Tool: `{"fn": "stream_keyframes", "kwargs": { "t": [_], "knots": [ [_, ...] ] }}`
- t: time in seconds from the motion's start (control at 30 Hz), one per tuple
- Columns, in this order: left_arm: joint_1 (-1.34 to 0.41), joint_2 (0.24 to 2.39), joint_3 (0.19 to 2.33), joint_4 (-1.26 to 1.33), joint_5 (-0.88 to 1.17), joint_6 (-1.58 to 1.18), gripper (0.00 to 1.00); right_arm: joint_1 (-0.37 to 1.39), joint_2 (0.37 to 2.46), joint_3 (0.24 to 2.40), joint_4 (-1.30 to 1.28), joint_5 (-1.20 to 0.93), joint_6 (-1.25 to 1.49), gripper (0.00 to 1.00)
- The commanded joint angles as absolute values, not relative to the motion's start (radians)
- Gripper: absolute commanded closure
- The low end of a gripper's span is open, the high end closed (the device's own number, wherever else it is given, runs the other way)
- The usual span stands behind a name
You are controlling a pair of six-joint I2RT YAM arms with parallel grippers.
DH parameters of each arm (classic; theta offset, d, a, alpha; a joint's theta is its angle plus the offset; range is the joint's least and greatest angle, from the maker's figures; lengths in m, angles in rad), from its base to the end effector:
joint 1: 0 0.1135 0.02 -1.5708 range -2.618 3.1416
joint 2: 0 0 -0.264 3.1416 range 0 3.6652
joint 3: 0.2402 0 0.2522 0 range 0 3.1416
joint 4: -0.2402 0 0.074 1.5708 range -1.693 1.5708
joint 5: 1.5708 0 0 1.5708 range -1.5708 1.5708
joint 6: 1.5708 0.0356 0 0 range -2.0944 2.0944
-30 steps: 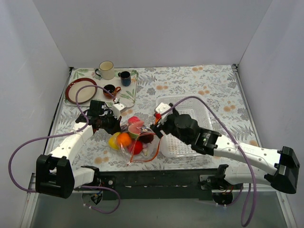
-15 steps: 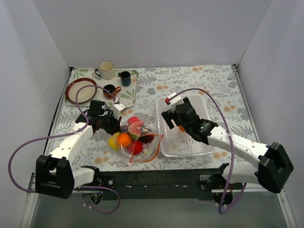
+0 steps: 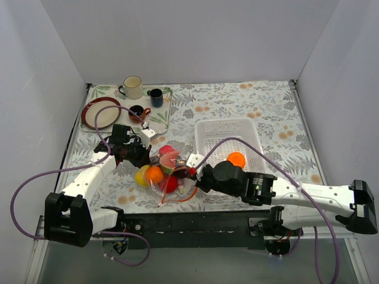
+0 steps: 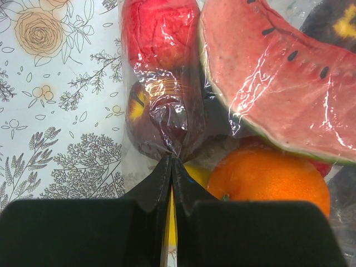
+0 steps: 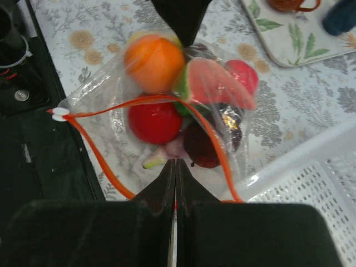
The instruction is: Open the zip-top bag and remove the fake food
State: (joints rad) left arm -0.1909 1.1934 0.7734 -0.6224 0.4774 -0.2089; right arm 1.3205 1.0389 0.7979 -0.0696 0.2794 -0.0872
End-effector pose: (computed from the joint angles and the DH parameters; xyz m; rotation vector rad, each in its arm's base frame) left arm 0.2169 -0.0586 0.2226 0.1487 2.6186 -0.7648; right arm 0.0693 0.2314 0.3078 -1.0816 1.5754 0.5837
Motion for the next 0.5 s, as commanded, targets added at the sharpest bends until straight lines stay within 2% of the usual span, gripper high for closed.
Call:
{"fn": "stream_keyframes", "kwargs": {
  "t": [0.0,0.03,0.07,0.17,0.23,0.33,0.47],
  "knots": [
    [-0.19,1.198,0.804,-0.638,0.465,-0.216,1.0,1.347,1.11,0.759,0.021,0.227,-0.063,0.99],
    [-0.189,1.197,0.807,-0.641,0.468,-0.218,1.0,1.348,1.132,0.758,0.034,0.236,-0.063,0.99],
    [-0.189,1.195,0.807,-0.647,0.468,-0.216,1.0,1.348,1.178,0.759,0.041,0.257,-0.063,0.85],
    [-0.19,1.18,0.804,-0.655,0.462,-0.21,1.0,1.338,1.274,0.775,0.074,0.342,-0.066,0.23],
    [-0.19,1.167,0.802,-0.657,0.46,-0.204,1.0,1.321,1.317,0.79,0.101,0.367,-0.066,0.08],
    [-0.189,1.16,0.804,-0.664,0.459,-0.198,1.0,1.29,1.376,0.798,0.145,0.38,-0.049,0.01],
    [-0.189,1.16,0.805,-0.67,0.468,-0.19,1.0,1.275,1.446,0.805,0.202,0.514,-0.048,0.01]
  ]
}}
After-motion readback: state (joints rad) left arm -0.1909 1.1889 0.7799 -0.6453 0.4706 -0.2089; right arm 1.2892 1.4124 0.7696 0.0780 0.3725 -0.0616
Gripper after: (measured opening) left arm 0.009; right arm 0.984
